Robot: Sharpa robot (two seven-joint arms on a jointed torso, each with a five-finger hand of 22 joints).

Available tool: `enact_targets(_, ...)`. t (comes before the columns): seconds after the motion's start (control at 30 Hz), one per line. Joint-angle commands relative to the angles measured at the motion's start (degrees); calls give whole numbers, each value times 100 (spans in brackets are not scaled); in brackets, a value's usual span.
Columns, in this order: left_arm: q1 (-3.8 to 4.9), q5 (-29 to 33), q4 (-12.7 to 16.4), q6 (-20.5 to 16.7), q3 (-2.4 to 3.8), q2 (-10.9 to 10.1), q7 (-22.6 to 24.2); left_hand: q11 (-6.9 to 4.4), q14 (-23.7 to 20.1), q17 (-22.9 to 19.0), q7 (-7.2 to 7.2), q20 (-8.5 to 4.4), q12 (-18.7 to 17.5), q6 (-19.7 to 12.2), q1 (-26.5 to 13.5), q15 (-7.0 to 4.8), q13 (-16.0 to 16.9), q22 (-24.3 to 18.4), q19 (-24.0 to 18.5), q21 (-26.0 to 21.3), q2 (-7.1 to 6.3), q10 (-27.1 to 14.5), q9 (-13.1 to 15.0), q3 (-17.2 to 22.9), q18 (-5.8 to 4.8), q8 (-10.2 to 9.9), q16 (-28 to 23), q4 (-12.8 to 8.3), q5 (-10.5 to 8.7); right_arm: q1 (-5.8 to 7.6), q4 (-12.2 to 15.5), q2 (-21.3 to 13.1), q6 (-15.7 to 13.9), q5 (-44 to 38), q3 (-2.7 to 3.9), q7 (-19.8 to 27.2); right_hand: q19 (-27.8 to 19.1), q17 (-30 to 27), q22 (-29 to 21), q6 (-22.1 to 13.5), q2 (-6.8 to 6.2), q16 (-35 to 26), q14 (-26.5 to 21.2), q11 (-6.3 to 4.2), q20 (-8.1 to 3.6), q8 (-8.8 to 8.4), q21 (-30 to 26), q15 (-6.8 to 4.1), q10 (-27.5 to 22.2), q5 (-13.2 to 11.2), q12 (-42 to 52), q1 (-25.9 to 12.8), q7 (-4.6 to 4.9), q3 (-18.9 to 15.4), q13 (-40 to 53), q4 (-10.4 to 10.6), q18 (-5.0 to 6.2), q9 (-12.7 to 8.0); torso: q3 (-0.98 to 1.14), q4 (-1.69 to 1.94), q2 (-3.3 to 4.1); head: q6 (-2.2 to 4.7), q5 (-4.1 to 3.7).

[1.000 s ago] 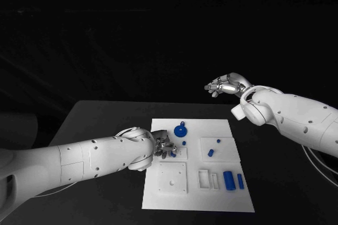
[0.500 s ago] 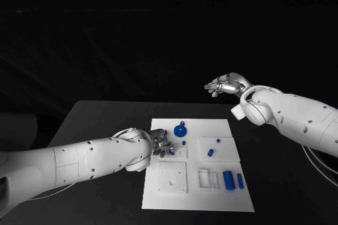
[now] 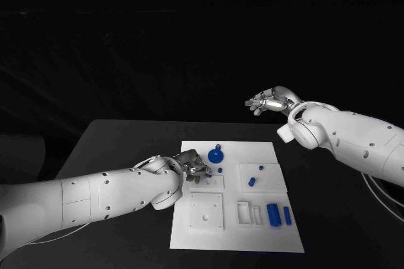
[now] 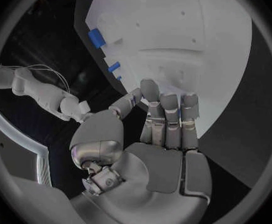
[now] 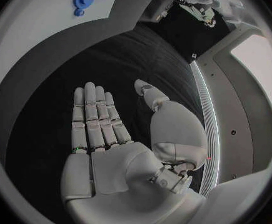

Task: Assemble the parts on the task board

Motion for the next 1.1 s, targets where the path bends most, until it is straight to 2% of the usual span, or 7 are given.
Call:
enact_targets(0.03,-33,-105,16,-263,1,-3,154,-127,10,-9,-530,-691,-23,758,70,-31,-13,-9,-10,21,-5,-125,2,23,110,-30,-21,19,-17,0,-4,-10,83,-44,1,42,-16,-7,8,-45,3,6,-27,39,30,39,-37,6,6,31,29,-54,24,-20,-11,25,118,-8,3,-1,-4,-16,19)
enact_targets(0.4,-58,-291,-72,-63,1,44,94,-130,19,-25,-533,-693,-17,777,107,-33,-33,-30,-10,29,-16,-112,8,33,109,-44,-12,12,19,0,-13,-7,162,-58,1,-12,-22,-13,14,-29,17,8,-34,41,37,53,-45,10,-2,16,35,-42,16,-28,-35,16,125,-12,0,-13,2,-19,32)
enact_targets(0.57,-101,-315,-130,105,1,87,33,-131,22,-27,-534,-694,-14,782,114,-33,-36,-33,-9,33,-17,-108,10,33,109,-46,-8,11,29,0,-6,-7,166,-58,1,-8,-23,-13,14,-29,19,8,-35,42,38,53,-46,10,-4,14,35,-41,17,-29,-39,15,126,-13,-1,-17,1,-25,31)
enact_targets(0.67,-145,-387,-142,245,1,93,2,-132,23,-29,-535,-694,-12,784,118,-34,-38,-35,-8,35,-13,-106,10,34,109,-48,-6,11,34,0,-2,-9,160,-58,1,-6,-24,-14,15,-29,21,8,-35,42,38,53,-47,10,-4,13,36,-39,16,-29,-40,14,126,-13,-7,-18,4,-53,14)
enact_targets(1.1,-172,-470,-169,481,1,106,-164,-132,24,-33,-535,-694,-9,787,128,-32,-44,-41,-9,40,-3,-103,13,34,108,-54,-1,9,47,0,0,-8,162,-59,1,-2,-26,-16,16,-29,25,8,-39,43,40,54,-50,11,-6,11,38,-37,16,-31,-48,13,128,-16,-11,-9,2,-89,-5)
